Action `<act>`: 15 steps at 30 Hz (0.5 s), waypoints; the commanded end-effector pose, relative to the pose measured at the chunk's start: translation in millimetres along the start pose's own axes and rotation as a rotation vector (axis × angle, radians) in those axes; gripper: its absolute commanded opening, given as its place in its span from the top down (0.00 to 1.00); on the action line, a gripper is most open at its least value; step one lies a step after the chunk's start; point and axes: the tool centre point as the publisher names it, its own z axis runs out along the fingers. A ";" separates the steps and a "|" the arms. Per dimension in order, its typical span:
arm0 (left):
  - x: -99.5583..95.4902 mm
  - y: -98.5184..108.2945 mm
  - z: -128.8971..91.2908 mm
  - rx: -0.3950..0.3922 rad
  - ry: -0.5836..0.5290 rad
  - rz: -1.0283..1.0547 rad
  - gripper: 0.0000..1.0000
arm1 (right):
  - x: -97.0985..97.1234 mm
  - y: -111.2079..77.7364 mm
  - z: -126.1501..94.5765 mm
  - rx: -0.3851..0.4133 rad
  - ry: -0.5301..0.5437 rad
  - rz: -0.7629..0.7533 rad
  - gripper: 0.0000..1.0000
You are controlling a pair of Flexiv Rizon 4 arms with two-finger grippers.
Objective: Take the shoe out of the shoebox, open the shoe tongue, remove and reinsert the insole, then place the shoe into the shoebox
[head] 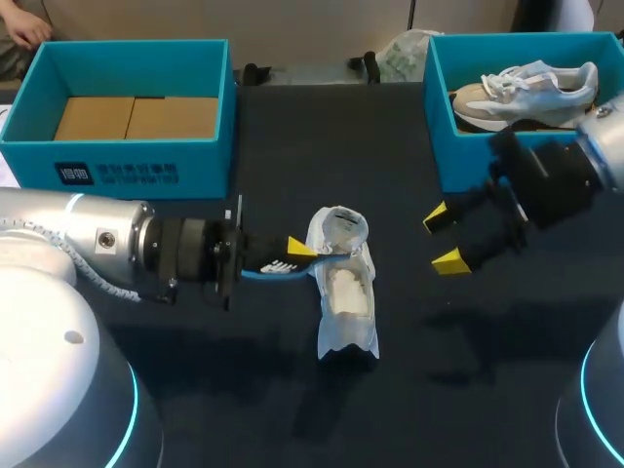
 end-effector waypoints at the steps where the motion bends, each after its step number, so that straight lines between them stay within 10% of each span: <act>1: 5.0 -2.1 -0.3 -0.012 -0.021 -0.006 1.00 | -11.5 -0.6 14.9 0.123 -0.061 -0.137 0.00; 15: 20.8 1.0 -3.3 -0.006 -0.040 -0.034 1.00 | -17.7 -14.4 49.8 0.110 -0.177 -0.299 0.00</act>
